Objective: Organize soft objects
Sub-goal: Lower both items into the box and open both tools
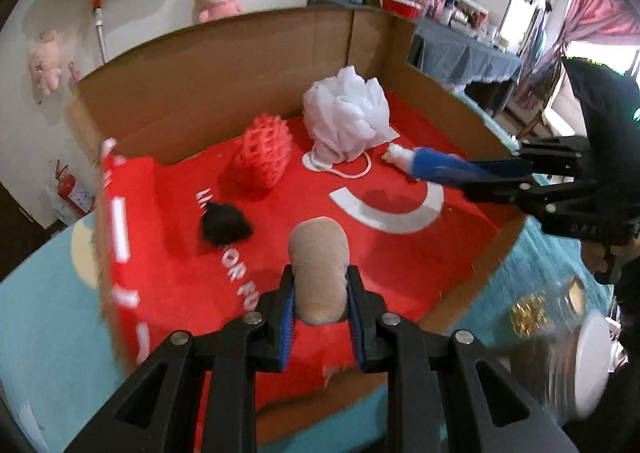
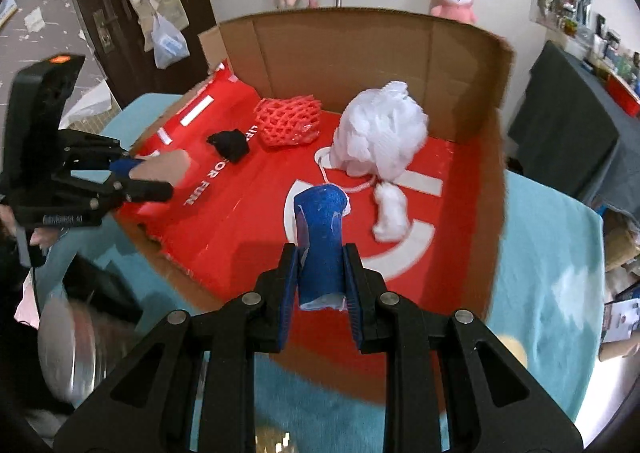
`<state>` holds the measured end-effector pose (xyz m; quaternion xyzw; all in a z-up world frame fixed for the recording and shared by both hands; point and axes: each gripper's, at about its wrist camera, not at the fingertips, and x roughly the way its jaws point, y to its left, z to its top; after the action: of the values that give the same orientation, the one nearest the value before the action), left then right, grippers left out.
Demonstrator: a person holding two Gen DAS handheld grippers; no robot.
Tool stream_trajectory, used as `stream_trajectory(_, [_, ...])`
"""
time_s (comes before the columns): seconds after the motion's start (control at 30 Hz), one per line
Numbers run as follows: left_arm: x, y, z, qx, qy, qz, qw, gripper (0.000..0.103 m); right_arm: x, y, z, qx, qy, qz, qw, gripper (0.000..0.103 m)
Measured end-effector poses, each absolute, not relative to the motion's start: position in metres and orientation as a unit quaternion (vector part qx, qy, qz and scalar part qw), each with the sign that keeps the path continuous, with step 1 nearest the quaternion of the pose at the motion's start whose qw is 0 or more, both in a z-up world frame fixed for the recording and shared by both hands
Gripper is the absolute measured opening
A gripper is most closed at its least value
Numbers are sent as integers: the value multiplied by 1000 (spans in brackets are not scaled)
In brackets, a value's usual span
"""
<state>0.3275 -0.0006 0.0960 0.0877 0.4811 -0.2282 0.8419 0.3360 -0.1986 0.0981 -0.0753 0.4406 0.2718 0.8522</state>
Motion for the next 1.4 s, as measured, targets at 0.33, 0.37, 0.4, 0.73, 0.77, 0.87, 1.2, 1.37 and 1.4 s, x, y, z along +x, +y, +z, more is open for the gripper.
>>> stream_trajectory(0.33, [383, -44, 63, 132, 528, -206, 813, 27, 399, -159, 68, -97, 508, 247, 819, 22])
stream_trajectory(0.37, [386, -45, 61, 135, 528, -201, 814, 29, 403, -157, 65, -100, 511, 243, 818, 22])
stream_trajectory(0.4, [389, -44, 59, 137, 528, -196, 815, 30, 405, -156, 63, -101, 513, 241, 818, 22])
stream_trajectory(0.73, [393, -42, 54, 138, 523, -196, 818, 37, 414, -153, 56, -106, 522, 236, 813, 23])
stream_trajectory(0.77, [393, -41, 55, 137, 522, -196, 818, 39, 416, -151, 55, -106, 523, 237, 812, 23])
stream_trajectory(0.87, [394, -42, 55, 138, 522, -198, 818, 41, 417, -148, 52, -112, 527, 236, 809, 23])
stream_trajectory(1.2, [377, -29, 68, 133, 508, -202, 826, 56, 416, -147, 50, -113, 533, 230, 806, 25])
stream_trajectory(1.37, [363, -16, 77, 127, 494, -197, 837, 69, 412, -147, 55, -117, 524, 228, 812, 63])
stream_trajectory(1.4, [363, -13, 79, 125, 492, -195, 839, 69, 409, -147, 58, -119, 513, 226, 819, 69])
